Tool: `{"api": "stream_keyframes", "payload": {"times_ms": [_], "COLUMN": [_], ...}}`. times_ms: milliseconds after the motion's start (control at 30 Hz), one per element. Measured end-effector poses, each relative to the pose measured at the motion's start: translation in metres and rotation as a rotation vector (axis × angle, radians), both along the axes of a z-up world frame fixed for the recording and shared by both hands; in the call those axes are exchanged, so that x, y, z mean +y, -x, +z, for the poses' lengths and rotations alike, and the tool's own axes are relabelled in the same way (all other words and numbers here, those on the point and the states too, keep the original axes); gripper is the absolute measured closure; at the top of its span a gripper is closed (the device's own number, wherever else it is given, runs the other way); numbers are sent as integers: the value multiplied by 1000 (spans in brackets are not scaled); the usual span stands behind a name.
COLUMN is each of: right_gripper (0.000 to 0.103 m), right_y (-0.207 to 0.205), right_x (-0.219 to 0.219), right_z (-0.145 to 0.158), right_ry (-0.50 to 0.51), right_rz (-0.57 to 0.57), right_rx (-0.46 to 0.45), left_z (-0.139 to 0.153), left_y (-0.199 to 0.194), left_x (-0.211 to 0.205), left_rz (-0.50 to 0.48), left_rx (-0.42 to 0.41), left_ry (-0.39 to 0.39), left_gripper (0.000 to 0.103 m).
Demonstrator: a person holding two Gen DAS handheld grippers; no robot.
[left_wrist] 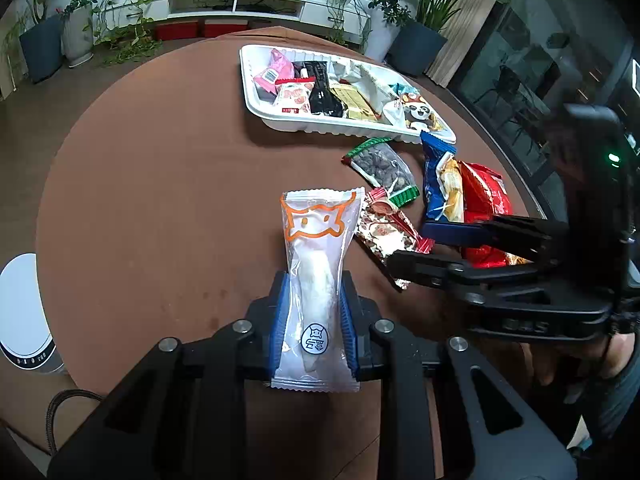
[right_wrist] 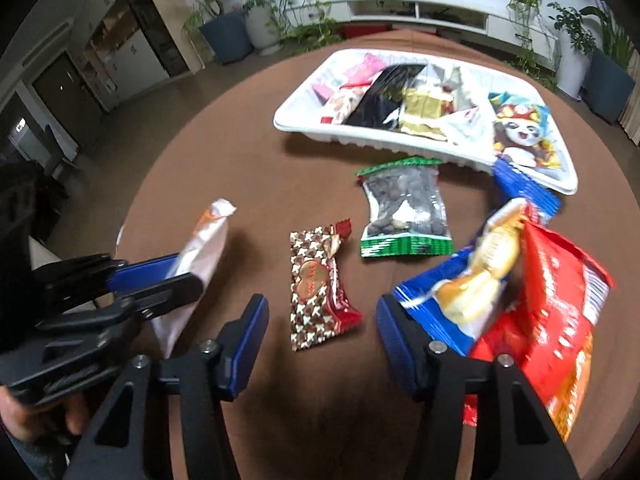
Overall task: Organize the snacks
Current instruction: 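Grasp the white wrapped bun with the left tool while the right tool grasps the checkered bar, then carry both packets into the white tray, open both tools and withdraw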
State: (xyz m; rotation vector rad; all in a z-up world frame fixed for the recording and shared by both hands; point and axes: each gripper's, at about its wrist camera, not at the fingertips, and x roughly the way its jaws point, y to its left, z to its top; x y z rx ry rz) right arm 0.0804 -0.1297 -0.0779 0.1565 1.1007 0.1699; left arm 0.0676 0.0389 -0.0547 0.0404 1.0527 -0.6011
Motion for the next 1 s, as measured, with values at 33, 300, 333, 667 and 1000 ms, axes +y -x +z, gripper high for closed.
{"api": "stream_keyframes", "payload": {"times_ms": [33,300,333,667,1000], "right_gripper": [48,62,63,84,88], "right_y": [-2,-11,-10,3,23], "right_x": [1,9,11,10,3], "right_z": [-2,-6,-7,2,28], "right_ry": [9,75,82,50,-58], "right_rz": [4,35,38,47,36], "right_rx": [11,15,13,-6,-50], "left_z": [0,-1,-1,-1,6], "left_y": [1,-2,-3,-2,-2], "left_x": [-1,1,1,0,4], "left_rz": [-3,3,4,6,12], "left_rx": [-2,-1,-1,-5,-4], "left_ry": [-6,4,5,0,53], "left_gripper": [81,81,81,81,81]}}
